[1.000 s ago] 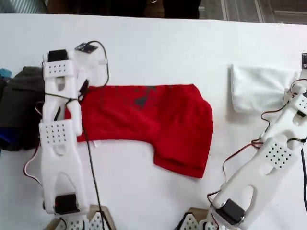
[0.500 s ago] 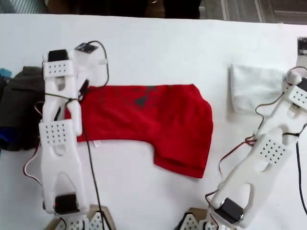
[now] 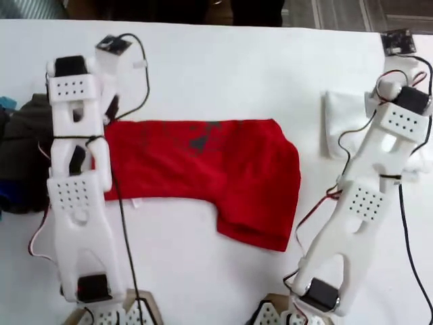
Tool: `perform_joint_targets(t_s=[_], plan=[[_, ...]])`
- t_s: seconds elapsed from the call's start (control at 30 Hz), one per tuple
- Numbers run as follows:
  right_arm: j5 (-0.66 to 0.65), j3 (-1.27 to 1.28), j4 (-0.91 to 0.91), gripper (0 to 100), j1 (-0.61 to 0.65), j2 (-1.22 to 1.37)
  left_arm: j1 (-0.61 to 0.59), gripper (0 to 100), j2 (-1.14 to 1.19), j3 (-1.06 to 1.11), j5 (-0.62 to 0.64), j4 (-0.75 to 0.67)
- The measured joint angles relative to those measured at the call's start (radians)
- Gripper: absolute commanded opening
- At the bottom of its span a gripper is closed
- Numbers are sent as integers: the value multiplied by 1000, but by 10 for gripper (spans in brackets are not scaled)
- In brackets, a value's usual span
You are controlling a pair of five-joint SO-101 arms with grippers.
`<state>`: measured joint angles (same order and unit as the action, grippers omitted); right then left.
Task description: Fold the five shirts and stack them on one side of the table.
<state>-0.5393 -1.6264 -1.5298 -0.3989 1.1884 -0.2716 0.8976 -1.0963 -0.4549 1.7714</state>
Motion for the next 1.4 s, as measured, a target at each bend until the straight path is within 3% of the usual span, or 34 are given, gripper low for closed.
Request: perform_joint_targets(t_s=[0.3, 0.47, 0.67, 0.9, 1.03, 1.17, 1.4], plan=[[71, 0, -198, 177, 107, -178, 18, 63, -272, 393, 0, 0], [75, 0, -216, 177, 167, -272, 17, 91, -417, 601, -5, -26], [196, 140, -216, 176, 227, -402, 20, 90, -531, 887, -28, -189], [249, 678, -210, 176, 376, -620, 20, 90, -618, 1221, -28, -440], [249, 873, -104, 176, 448, -626, 9, 90, -624, 1338, -29, -540], [252, 922, -9, 176, 485, -606, -26, 90, -637, 1407, -37, -609], [252, 936, 6, 176, 514, -476, -43, 90, -683, 1510, -37, -712]])
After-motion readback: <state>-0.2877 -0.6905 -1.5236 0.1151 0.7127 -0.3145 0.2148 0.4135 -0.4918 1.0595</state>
